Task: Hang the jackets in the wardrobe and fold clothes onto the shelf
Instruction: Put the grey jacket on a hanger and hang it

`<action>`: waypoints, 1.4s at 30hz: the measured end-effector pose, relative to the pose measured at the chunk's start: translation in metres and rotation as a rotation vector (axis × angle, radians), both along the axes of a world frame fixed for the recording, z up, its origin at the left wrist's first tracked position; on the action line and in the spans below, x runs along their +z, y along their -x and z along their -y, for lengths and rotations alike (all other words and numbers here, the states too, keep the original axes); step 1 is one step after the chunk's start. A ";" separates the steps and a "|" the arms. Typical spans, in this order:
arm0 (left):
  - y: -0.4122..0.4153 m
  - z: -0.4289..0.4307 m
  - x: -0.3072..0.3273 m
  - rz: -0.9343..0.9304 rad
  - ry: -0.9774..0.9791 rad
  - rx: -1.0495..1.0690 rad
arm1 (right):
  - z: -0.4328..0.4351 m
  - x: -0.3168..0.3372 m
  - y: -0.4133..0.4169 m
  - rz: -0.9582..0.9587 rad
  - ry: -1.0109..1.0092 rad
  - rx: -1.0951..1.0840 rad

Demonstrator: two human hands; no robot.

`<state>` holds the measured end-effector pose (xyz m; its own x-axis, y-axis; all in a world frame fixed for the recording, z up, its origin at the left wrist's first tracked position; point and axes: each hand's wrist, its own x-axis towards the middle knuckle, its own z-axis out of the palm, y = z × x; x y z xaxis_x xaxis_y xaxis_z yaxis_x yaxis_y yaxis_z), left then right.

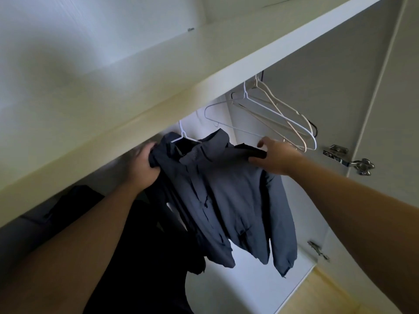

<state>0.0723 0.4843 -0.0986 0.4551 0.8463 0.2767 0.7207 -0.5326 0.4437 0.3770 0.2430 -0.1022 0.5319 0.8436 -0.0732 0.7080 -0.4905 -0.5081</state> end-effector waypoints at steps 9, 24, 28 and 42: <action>-0.064 0.077 0.022 0.180 -0.532 -0.225 | -0.011 0.002 0.016 0.098 0.054 0.122; -0.128 0.119 0.027 -0.659 -0.436 -0.559 | 0.009 -0.004 0.042 0.164 0.176 0.216; -0.120 0.130 0.021 -0.771 -0.464 -0.472 | 0.022 -0.010 0.069 0.179 0.167 0.331; 0.022 0.169 0.045 -0.825 -0.168 -0.157 | 0.036 -0.013 0.211 0.055 -0.053 0.638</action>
<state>0.0503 0.3158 -0.0541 0.6743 0.7343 -0.0785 0.6909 -0.6648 -0.2841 0.1662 0.2072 -0.1155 -0.0737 0.9972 -0.0100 0.8780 0.0602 -0.4748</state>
